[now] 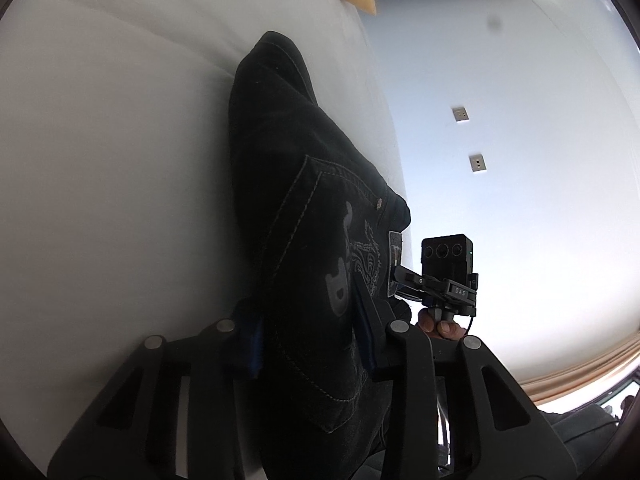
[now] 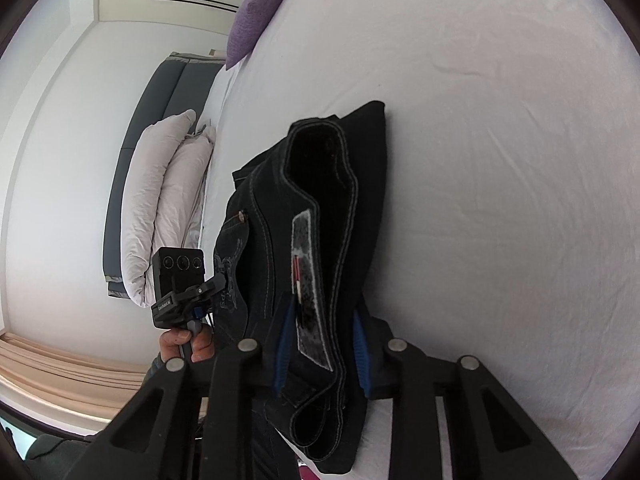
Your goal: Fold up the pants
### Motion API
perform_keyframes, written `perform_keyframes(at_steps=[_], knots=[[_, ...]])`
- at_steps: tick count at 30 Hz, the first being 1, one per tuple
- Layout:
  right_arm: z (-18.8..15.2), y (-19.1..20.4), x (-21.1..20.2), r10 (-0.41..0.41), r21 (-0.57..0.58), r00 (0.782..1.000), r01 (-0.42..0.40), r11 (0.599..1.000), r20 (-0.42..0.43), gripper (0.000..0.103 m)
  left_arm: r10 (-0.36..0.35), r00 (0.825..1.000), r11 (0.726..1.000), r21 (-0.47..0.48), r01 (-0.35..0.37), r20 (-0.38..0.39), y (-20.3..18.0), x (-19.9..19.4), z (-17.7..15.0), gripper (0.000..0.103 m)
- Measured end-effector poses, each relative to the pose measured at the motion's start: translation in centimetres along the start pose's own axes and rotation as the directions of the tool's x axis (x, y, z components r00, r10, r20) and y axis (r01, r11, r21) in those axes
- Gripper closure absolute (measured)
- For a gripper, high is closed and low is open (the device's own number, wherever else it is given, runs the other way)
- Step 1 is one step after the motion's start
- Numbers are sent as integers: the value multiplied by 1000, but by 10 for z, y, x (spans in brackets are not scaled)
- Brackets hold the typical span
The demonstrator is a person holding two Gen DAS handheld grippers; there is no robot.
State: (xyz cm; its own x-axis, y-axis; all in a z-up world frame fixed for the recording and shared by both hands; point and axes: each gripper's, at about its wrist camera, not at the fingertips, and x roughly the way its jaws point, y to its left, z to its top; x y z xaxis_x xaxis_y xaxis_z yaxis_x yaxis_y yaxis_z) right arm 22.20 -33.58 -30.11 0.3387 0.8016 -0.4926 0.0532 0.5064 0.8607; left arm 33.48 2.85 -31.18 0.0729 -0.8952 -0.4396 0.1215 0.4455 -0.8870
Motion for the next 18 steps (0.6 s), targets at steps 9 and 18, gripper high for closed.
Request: perform_keyframes(at_steps=[9,18], knots=[[-1,18,-12,6,-82,997,0,997,74,82,-37,998,999,21,36,54,-18,-4,2,77],[26,55,-49,30,-178,985,0,984,168,83,-69,990,992,114,55,123,-73,-8,37,77]])
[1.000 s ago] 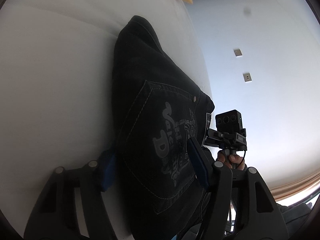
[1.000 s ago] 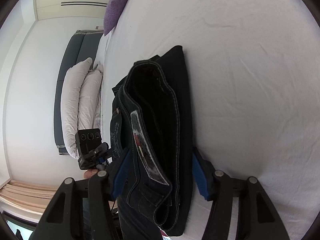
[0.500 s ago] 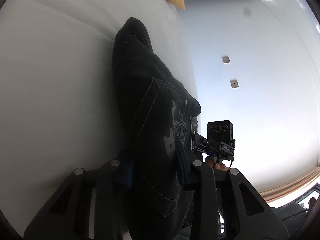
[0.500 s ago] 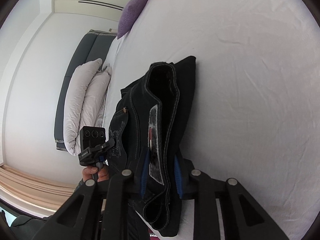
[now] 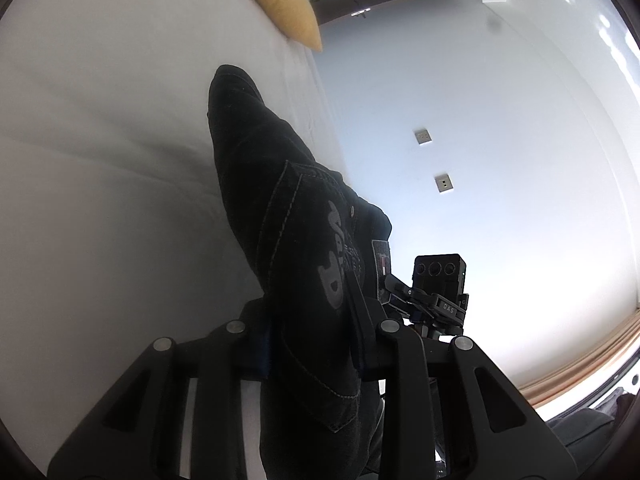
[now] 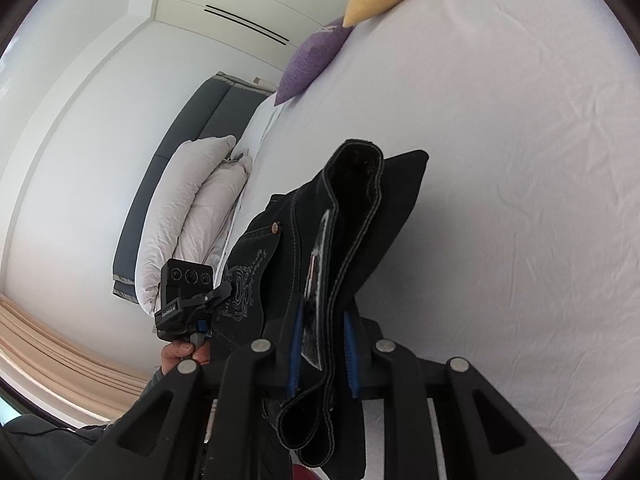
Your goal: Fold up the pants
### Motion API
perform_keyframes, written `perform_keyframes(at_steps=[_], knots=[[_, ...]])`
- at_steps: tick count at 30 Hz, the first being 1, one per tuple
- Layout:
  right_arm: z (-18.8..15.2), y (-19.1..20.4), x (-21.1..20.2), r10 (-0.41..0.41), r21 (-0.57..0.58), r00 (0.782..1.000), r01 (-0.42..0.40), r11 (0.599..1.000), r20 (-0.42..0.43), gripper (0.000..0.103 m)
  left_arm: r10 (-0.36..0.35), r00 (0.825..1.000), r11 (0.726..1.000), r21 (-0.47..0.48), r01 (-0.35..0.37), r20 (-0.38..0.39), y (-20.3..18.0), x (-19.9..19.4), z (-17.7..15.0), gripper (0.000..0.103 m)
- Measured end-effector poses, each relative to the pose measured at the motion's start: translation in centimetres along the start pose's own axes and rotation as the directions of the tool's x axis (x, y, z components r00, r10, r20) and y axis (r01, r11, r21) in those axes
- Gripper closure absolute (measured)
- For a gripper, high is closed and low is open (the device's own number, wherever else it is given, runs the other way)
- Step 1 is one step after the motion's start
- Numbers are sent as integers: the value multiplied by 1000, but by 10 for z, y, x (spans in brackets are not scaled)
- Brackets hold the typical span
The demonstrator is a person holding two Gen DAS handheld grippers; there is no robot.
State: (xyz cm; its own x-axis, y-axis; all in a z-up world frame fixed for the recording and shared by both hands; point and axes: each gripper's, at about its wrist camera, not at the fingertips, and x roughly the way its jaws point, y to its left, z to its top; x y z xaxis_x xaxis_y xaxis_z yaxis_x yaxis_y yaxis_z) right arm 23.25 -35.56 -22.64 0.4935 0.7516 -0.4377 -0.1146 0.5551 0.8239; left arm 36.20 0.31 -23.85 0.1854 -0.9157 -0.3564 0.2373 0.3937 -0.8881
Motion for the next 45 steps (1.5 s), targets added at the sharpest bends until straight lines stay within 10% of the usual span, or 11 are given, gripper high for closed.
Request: perform_keyframes(at_steps=[11,20,24,31,36,38,41,45], knots=[[42,-70,32,-171,84,984,174,981,-43,83,163,985,985,-54,-166,-56,35,88,47,76],[25,-81,-12,-218,162,976,211,964,26,44,363,932,931,-25,-363,8,30,57,27,28],[5,-44,-52,-299,90,946,289,953,124,33,529,827,825,113,-554,192,-34,19,7,1],[-41,66,-110,-486,-106,777,566,818,400,15,684,413,387,180,-904,602,-169,-22,-67,0],[-85,147,-148,-404,-203,659,647,735,634,0,617,300,321,116,-940,728,-243,-47,-127,0],[-101,172,-159,-383,-213,612,681,701,692,0,628,301,359,77,-930,718,-260,-53,-140,0],[-112,198,-165,-429,-184,567,728,660,703,0,682,359,424,56,-904,637,-268,-58,-146,0],[-124,210,-173,-467,-180,615,706,685,635,0,711,366,431,39,-901,600,-283,-61,-163,0]])
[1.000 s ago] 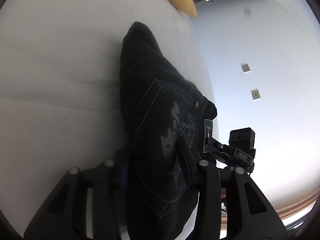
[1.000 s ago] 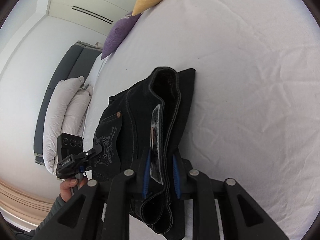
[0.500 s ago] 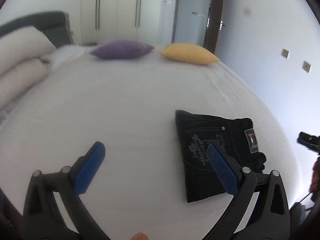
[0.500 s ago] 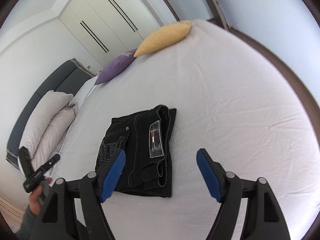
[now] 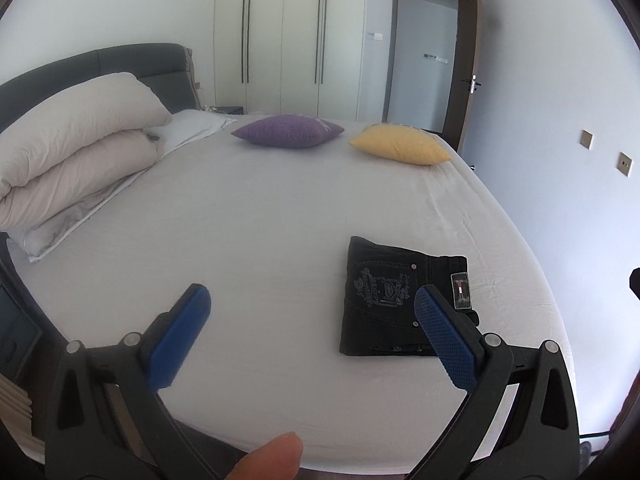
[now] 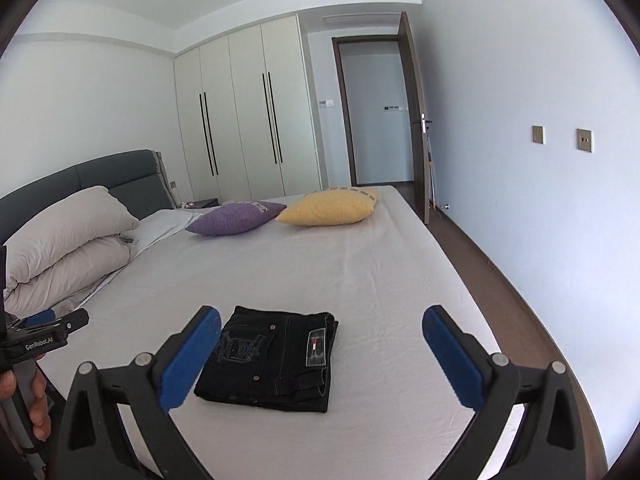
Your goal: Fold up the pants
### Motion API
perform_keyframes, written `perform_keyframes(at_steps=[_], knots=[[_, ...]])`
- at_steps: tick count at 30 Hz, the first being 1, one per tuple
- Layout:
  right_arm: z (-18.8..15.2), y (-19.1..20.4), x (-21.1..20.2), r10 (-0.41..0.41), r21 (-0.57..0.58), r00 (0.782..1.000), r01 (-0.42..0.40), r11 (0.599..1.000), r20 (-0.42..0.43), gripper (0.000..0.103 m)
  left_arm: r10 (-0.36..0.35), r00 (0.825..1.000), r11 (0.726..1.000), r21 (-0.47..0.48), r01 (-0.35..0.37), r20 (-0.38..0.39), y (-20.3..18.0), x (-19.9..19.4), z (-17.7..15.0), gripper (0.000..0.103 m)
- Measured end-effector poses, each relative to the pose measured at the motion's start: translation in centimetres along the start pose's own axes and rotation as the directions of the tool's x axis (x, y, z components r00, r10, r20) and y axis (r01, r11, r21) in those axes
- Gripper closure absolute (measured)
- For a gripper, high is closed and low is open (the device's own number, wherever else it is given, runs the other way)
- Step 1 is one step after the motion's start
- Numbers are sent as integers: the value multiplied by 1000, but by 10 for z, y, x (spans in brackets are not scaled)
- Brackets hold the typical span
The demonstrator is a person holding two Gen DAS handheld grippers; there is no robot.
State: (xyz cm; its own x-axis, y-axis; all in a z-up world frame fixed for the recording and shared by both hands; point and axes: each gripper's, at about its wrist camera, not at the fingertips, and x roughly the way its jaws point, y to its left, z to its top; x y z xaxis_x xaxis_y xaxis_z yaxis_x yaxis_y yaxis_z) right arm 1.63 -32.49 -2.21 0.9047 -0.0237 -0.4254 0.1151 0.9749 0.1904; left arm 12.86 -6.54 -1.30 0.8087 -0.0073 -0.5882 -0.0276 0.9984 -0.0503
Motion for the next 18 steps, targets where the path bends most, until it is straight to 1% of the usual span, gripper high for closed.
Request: perform_keyframes(at_steps=[2,6,11,18], knots=[[-1,0,-4,-5,23,1000,6,1000,-31,0,2,1000,1000,3,-2,-24,-5,-8,-4,0],[-4,8,-6,-26,18,996,28,999,-85,0,-11,999,999,40,14,-52,-23,-15,-15,0],[-7,20,-5,-28,26,992,32,999,-126,0,-32,997,998,57,36,-71,-43,-2,-23,0],[-21,38,10,-11,17,981,15,1000,-193,0,-39,995,997,64,45,-96,-51,12,-28,0]])
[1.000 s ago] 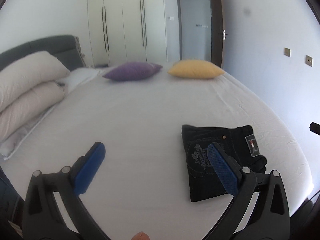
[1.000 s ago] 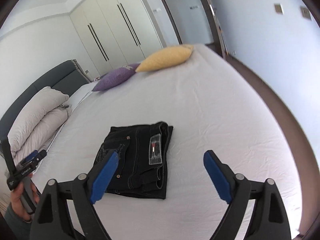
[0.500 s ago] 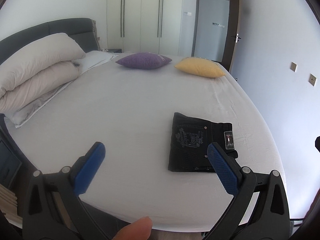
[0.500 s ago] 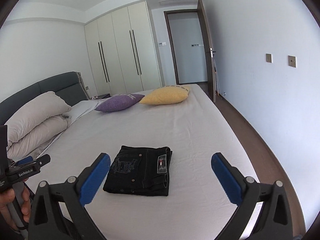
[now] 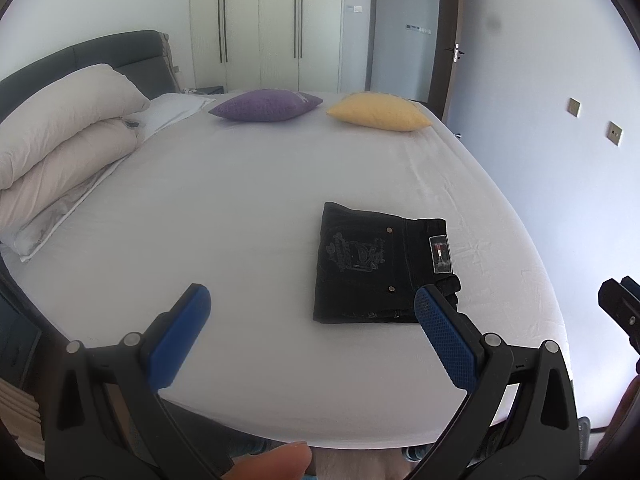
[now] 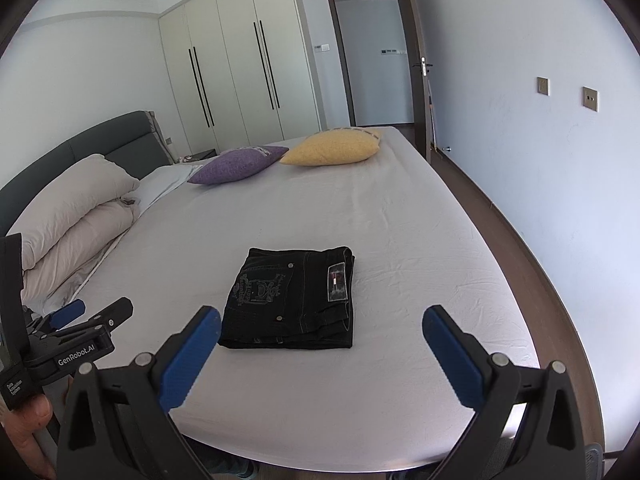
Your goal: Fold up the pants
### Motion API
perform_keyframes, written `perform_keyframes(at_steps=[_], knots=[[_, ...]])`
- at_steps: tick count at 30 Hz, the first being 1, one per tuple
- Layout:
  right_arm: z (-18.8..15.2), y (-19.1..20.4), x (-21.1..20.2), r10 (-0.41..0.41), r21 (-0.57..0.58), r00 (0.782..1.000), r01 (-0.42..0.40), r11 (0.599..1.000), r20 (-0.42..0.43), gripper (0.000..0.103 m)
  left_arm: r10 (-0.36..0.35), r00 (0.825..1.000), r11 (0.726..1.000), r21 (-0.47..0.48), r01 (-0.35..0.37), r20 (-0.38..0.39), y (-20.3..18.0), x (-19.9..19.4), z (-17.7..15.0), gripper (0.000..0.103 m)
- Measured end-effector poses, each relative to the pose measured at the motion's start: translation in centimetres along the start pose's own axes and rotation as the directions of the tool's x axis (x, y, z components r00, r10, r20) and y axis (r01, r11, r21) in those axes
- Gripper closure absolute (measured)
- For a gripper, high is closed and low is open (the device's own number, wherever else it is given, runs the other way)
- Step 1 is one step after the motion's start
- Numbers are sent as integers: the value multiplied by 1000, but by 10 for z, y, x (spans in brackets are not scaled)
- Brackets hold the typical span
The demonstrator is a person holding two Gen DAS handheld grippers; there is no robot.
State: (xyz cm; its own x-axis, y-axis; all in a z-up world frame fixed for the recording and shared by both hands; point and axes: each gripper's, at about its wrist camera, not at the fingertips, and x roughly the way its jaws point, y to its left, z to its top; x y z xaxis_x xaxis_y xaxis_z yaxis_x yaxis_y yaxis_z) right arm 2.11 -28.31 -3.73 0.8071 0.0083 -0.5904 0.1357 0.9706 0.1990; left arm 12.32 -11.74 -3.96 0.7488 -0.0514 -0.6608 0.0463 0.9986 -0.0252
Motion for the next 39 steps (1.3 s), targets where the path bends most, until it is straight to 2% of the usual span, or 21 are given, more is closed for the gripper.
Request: perform_keyframes(at_steps=[9,39], knots=[[-6,18,11,3,-34,999,-4,999,-38,0,-7,1000,1000,7,7,-24,-2,16,-2,0],[-12,30,24,-3,-53,997,-1,999,-78,0,-12,998,1000,11,13,-55,5,32,-4,0]])
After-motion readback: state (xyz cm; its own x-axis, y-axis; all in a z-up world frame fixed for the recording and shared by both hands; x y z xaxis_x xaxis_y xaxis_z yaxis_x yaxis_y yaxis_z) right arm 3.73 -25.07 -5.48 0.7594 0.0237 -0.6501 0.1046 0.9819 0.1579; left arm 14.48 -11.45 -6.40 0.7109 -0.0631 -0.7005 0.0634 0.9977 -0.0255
